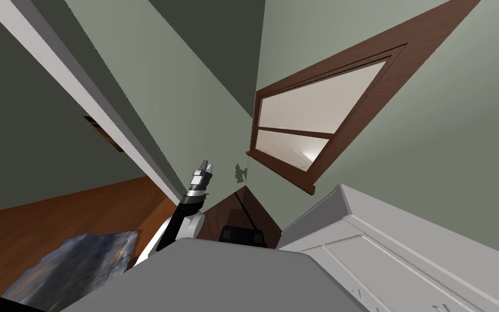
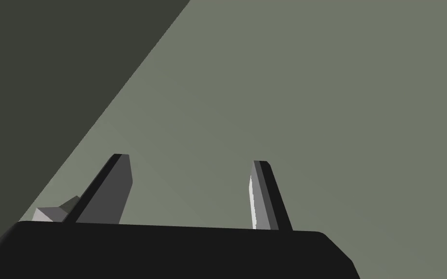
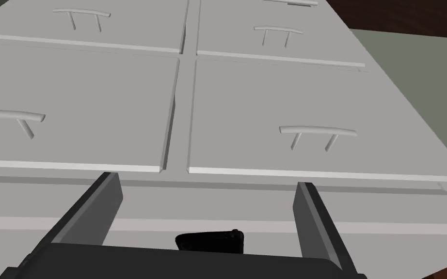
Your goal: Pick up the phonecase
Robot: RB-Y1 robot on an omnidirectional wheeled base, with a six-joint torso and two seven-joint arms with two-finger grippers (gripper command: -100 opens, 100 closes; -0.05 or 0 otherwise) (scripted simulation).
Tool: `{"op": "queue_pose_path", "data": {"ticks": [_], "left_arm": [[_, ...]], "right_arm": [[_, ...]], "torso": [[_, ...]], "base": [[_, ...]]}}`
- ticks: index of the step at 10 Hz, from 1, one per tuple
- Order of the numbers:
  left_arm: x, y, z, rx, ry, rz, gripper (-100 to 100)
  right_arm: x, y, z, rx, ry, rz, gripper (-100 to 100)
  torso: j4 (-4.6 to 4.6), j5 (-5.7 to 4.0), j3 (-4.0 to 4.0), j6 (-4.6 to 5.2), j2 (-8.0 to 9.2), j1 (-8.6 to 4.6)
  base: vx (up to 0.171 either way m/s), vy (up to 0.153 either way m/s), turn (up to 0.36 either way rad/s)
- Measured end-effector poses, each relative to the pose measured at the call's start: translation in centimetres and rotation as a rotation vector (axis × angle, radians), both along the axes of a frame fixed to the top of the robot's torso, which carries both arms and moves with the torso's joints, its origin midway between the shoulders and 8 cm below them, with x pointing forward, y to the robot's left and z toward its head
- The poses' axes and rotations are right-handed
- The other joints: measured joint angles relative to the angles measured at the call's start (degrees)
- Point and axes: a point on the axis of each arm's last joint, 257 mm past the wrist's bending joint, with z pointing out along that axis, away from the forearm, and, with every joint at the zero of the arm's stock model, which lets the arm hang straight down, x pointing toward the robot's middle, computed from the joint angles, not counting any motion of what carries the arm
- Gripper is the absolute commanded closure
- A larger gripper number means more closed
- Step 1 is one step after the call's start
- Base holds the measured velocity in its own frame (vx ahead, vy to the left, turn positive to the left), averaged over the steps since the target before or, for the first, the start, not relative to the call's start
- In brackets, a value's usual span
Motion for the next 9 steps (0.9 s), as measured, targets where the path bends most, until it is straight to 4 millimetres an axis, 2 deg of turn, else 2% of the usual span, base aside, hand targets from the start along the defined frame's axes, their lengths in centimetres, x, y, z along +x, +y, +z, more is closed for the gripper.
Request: {"op": "queue_pose_path", "data": {"ticks": [2,4,5,6,9], "left_arm": [[0.0,0.0,0.0,0.0,0.0,0.0,0],[0.0,0.0,0.0,0.0,0.0,0.0,0],[0.0,0.0,0.0,0.0,0.0,0.0,0],[0.0,0.0,0.0,0.0,0.0,0.0,0],[0.0,0.0,0.0,-0.001,0.0,0.0,0]], "right_arm": [[-0.1,-1.0,0.9,-0.008,0.06,-0.017,-100],[-0.1,-1.7,1.3,-0.011,0.1,-0.028,-100],[-0.1,-1.8,1.3,-0.011,0.101,-0.03,0],[-0.1,-1.8,1.3,-0.011,0.101,-0.029,-100],[-0.8,-2.0,-0.1,-0.011,0.098,-0.032,-100]], "torso": [[0.03,0.0,0.05,0.02,0.09,0.13],[0.1,0.08,0.23,0.04,0.39,0.37],[0.17,0.12,0.37,0.08,0.63,0.61],[0.22,0.19,0.49,0.1,0.82,0.84],[0.25,0.23,0.55,0.11,0.91,1.02]], "base": [[0.168,-0.142,0.109],[0.079,-0.103,0.065],[0.011,-0.013,0.002],[0.017,-0.002,0.015],[0.022,0.009,0.008]]}}
